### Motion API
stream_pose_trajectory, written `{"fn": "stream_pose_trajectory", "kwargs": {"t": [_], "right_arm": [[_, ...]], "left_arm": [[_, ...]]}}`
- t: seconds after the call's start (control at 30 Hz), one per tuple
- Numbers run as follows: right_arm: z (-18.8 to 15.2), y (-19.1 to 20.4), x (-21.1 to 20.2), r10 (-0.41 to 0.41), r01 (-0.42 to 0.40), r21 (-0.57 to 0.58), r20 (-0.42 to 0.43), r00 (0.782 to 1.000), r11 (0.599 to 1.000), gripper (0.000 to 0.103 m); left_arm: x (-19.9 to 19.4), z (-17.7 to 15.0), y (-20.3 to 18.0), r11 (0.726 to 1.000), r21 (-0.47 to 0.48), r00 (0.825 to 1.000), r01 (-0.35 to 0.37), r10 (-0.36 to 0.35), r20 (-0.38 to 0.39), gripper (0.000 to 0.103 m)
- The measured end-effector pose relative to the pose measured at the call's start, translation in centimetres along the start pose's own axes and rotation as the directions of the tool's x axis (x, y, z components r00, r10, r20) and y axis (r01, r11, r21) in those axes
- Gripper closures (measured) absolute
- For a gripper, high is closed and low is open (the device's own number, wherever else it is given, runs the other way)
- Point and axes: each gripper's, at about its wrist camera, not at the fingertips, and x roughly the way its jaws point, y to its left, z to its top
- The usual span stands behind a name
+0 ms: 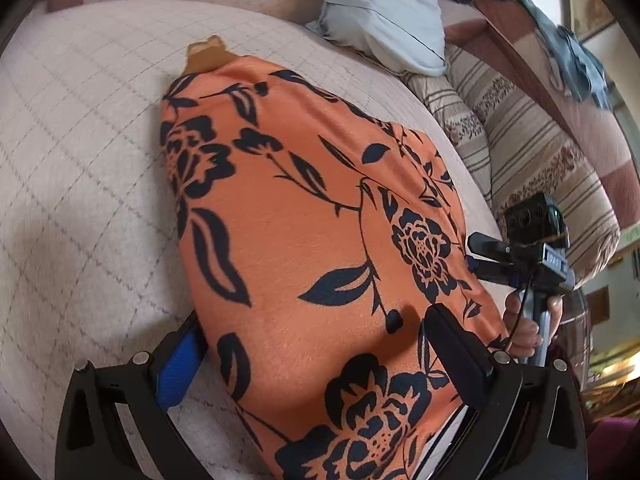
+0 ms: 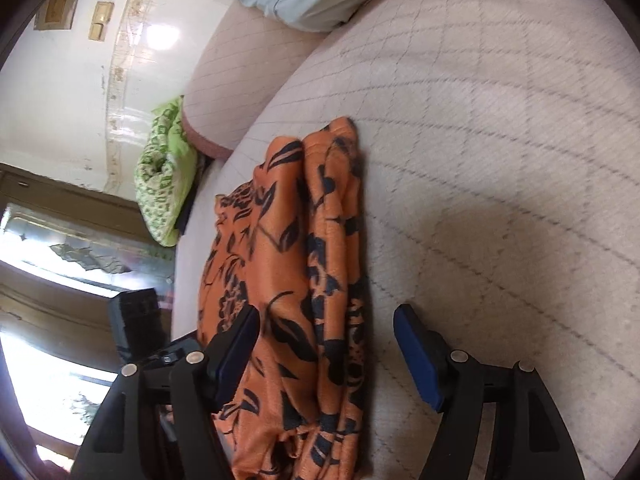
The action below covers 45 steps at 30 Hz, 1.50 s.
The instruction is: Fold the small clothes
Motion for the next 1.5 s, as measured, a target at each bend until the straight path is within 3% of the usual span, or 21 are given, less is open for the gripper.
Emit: {"fn": "stream_pose_trajectory", "kwargs": {"t": [0.13,0.37,0.53,0.7,0.93,1.0,1.13,1.5], "right_arm": [[0.2,0.7,1.8,0.059,-0.06,-0.021,-0.056,0.997,0.998,0.031],[0.6,2.7,5.1,0.127,-0.14,-0.112,-0.112,0.985,0.984,0.03],[0.2,4.4,6.7,0.066,-0.087,-0.183,-0.118,0.991,0.979,0.045],[-0.2,5.2,6.7,0.032,-0.05,-0.185,-0.101,0.994,0.981,0.052],[-1.0,7.5,6.0,0.037,-0.049,-0.212,-0.062,0.997,0.976,0.056],[-1.3,8.2,5.7,0.022,-0.036,-0.196,-0.071,0.997,0.98,0.056],[-1.9,9.3,5.7,0.071,-0.083,-0.186,-0.069,0.995,0.979,0.056],[-4.0,13.7,9.2,0.138,-0.166,-0.235,-0.129,0.982,0.958,0.056]], "left_arm": [[0.3,0.3,-0.3,1.0,0.015,1.0,0.005,-0.005,-0.001,0.0],[0.5,1.0,0.6,0.995,-0.053,0.997,0.081,-0.08,0.018,0.0],[0.8,0.8,-0.2,1.0,-0.005,0.999,0.028,-0.028,0.021,0.0],[0.4,0.7,-0.8,1.0,0.019,0.999,0.001,-0.002,0.052,0.004],[-2.2,0.1,-1.6,0.999,0.047,0.993,-0.005,-0.001,0.122,0.03],[-2.9,-0.2,-1.7,0.999,0.049,0.991,-0.008,0.001,0.131,0.031],[-4.7,-1.1,-1.8,0.999,0.044,0.986,-0.02,0.012,0.168,0.031],[-11.0,-4.0,1.1,0.999,-0.041,0.956,-0.036,0.046,0.291,0.031]]}}
